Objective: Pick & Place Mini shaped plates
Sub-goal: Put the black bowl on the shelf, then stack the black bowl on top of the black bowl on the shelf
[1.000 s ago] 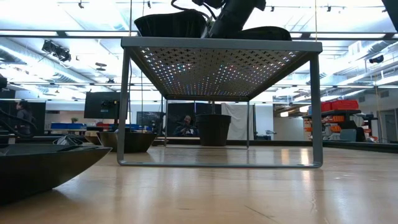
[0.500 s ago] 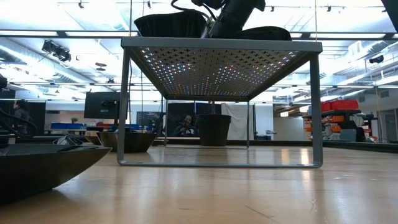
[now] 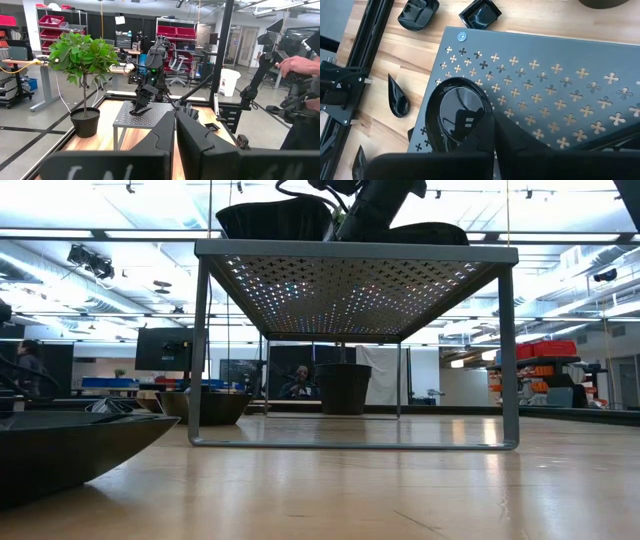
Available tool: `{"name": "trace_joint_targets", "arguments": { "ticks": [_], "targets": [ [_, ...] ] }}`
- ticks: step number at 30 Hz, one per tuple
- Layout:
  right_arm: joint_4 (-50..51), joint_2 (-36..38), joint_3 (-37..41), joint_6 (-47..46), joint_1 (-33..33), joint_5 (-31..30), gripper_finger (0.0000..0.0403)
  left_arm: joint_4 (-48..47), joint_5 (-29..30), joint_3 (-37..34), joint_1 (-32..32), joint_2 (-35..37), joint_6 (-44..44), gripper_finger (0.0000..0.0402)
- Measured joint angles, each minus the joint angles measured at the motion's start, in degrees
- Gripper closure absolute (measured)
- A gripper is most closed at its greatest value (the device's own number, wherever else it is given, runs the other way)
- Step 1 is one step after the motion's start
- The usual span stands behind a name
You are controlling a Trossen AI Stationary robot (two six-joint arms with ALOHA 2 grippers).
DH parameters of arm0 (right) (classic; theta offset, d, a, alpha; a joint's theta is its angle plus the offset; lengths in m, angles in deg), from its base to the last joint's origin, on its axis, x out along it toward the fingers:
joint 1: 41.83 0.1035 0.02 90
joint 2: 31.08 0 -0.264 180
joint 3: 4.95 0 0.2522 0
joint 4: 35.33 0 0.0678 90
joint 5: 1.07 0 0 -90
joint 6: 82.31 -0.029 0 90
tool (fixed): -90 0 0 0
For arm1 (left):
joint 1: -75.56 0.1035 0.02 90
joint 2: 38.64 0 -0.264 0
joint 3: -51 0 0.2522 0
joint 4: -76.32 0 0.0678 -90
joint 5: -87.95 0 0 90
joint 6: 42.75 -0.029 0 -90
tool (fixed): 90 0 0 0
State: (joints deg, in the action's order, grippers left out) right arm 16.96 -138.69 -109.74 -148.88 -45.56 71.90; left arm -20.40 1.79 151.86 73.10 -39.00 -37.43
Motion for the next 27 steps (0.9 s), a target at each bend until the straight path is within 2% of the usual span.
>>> {"name": "trace_joint_targets", "arguments": {
  "ticks": [16,21,27],
  "targets": [
    [-0.2,0.2,0.0,0.3,0.0,0.0,0.0318,0.0,0.0,0.0,0.0,0.0,0.0,0.0378],
    [0.5,2.3,0.0,2.8,0.4,-0.1,0.0299,0.0,0.0,0.0,0.0,0.0,0.0,0.0378],
    [0.8,5.7,0.0,10.0,1.3,-0.1,0.0285,0.0,0.0,0.0,0.0,0.0,0.0,0.0378]
  ]
}}
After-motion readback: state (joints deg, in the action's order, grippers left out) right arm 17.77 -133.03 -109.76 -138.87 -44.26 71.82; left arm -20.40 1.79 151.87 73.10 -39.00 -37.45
